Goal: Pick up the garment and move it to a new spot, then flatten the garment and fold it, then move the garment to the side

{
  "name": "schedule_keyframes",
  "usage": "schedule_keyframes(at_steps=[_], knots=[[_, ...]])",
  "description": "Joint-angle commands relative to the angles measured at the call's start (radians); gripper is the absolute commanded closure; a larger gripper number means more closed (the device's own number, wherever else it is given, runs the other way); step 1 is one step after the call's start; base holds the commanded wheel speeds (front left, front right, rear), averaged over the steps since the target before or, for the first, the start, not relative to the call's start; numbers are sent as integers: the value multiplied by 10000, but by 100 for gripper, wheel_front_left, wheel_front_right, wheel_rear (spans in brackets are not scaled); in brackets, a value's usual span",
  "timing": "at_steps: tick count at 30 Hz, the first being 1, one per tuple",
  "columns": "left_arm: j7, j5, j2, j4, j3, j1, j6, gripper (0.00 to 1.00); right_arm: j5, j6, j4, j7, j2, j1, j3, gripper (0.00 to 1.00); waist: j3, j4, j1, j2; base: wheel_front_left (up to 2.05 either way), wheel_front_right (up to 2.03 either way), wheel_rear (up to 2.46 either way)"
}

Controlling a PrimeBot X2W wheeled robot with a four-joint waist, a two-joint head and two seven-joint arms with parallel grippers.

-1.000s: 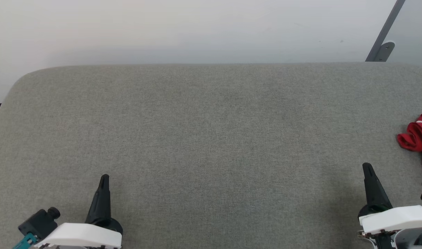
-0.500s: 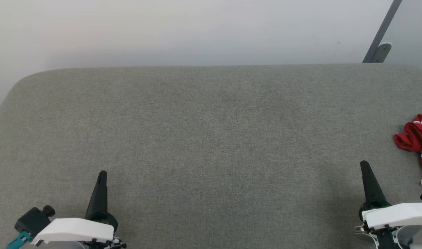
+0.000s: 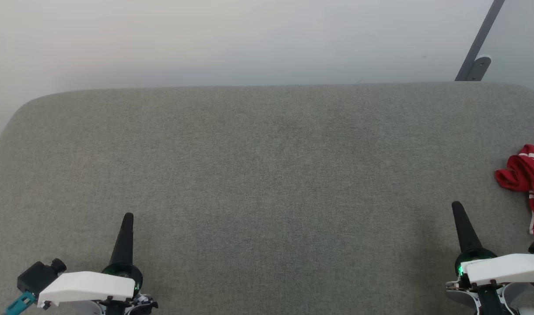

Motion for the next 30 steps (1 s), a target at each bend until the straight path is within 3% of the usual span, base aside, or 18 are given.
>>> schedule_keyframes(at_steps=[1,30], knots=[[56,-259,14,-31,66,-197,11,100,230,0,-58,81,6,-224,-60,100,-8,-6,0,-1,0,0,0],[777,-2680,-83,273,373,-531,17,100,2423,0,117,739,309,-432,-234,100,-177,-147,0,-1,0,0,0]])
